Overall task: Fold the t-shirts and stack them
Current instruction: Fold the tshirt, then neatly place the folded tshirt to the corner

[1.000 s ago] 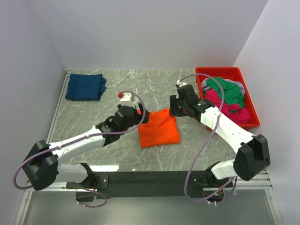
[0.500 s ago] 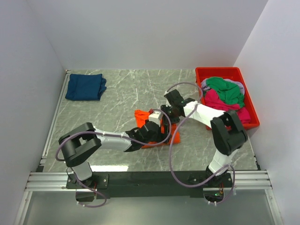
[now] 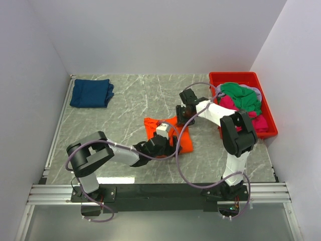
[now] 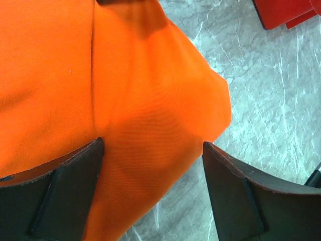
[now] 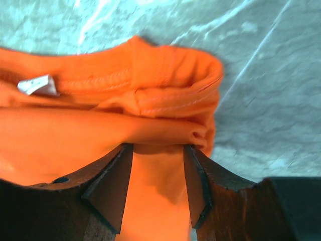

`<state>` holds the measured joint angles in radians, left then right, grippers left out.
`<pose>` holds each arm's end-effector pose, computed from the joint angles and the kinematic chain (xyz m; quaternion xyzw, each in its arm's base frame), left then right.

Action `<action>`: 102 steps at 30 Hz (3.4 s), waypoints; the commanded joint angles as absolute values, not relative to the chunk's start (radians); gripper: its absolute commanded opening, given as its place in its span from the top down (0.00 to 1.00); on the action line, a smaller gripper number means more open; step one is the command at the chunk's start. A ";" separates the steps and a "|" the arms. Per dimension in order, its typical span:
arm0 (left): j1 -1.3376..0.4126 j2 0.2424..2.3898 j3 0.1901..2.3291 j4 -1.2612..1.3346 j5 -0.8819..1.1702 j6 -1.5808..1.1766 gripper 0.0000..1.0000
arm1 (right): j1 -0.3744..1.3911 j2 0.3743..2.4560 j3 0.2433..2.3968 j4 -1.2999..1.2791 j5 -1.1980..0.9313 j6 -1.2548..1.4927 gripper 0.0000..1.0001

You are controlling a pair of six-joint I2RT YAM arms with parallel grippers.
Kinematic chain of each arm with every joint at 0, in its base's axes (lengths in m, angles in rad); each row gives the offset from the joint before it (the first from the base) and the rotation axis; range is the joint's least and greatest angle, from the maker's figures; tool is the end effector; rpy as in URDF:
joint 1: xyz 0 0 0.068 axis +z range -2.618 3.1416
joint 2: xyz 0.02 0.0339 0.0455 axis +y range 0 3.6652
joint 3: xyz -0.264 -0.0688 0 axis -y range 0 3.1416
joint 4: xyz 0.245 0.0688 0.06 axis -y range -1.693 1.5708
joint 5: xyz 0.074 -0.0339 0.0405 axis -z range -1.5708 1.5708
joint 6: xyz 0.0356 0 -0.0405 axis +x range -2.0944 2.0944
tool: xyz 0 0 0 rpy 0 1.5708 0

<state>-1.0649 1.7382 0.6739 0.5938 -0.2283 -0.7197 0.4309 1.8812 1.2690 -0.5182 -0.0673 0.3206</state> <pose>0.1680 -0.2867 0.1394 0.0868 0.8445 -0.3434 0.4016 0.3464 0.1619 0.1741 -0.0611 0.9734 0.1107 0.1910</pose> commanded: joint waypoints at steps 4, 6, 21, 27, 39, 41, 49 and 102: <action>-1.123 1.718 0.675 0.493 -0.229 -0.732 0.14 | 0.410 1.846 1.307 -0.497 -0.003 0.295 0.48; -1.132 1.682 0.705 0.448 -0.250 -0.721 0.13 | 0.410 1.806 1.287 -0.499 0.018 0.301 0.48; -0.979 1.295 0.613 0.109 -0.329 -0.919 0.01 | 0.595 1.424 1.010 -0.476 0.054 0.376 0.48; -0.847 1.167 0.451 0.192 -0.227 -0.969 0.01 | 0.646 1.488 0.939 -0.407 0.018 0.408 0.48; -0.750 1.310 0.413 0.356 -0.011 -0.971 0.01 | 0.660 1.635 0.871 -0.364 0.043 0.440 0.48; -0.744 1.351 0.428 0.351 -0.008 -0.977 0.01 | 0.661 1.638 0.870 -0.362 0.043 0.443 0.48; -0.742 1.468 0.439 0.443 0.047 -1.012 0.01 | 0.666 1.635 0.874 -0.364 0.045 0.443 0.48; -0.424 1.649 1.032 -0.084 -0.008 -0.255 1.00 | 0.555 1.428 1.081 -0.439 0.020 0.377 0.46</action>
<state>-0.4610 1.6379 0.9463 -0.0372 -0.0479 -0.4023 0.5816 1.4673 1.0477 -0.4492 0.0521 0.4057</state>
